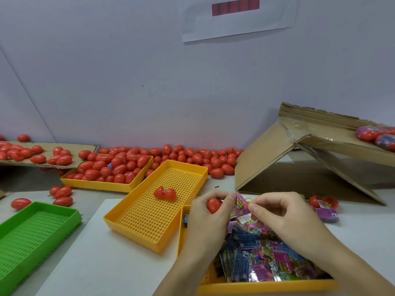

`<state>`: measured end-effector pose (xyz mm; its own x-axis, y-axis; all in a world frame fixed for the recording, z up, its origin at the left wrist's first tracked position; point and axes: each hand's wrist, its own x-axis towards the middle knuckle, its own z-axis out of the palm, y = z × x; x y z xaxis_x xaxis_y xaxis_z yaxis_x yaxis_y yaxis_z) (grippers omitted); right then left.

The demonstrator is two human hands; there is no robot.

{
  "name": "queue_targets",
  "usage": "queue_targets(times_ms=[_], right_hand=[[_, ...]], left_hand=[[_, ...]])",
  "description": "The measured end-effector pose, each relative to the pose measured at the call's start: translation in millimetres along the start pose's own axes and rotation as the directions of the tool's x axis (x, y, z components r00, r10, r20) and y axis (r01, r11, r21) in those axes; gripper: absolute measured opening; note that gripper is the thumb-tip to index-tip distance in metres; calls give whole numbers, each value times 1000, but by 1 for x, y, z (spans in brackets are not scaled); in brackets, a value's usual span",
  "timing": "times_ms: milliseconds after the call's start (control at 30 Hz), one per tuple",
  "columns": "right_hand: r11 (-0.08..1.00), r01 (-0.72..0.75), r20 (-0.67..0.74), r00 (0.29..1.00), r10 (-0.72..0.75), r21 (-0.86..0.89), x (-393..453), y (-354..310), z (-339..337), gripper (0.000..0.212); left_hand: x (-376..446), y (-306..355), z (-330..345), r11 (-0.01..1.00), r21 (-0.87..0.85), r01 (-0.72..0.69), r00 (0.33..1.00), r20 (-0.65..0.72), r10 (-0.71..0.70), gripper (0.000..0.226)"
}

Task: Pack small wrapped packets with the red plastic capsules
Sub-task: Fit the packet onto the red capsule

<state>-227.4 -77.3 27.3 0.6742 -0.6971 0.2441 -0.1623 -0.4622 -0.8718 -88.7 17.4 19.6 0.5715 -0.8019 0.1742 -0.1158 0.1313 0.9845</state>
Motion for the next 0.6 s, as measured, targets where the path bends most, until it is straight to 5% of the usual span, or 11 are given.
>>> queue_targets(times_ms=[467,600], right_hand=[[999,11,-17,1000,-10,39,-1,2,1,15],[995,29,-13,1000,-28,90,-1,-2,1,28]], left_hand=[[0,-3,3,985,160,-59,998,17,57,18],[1,-6,3,979,198,-39,999,13,37,19]])
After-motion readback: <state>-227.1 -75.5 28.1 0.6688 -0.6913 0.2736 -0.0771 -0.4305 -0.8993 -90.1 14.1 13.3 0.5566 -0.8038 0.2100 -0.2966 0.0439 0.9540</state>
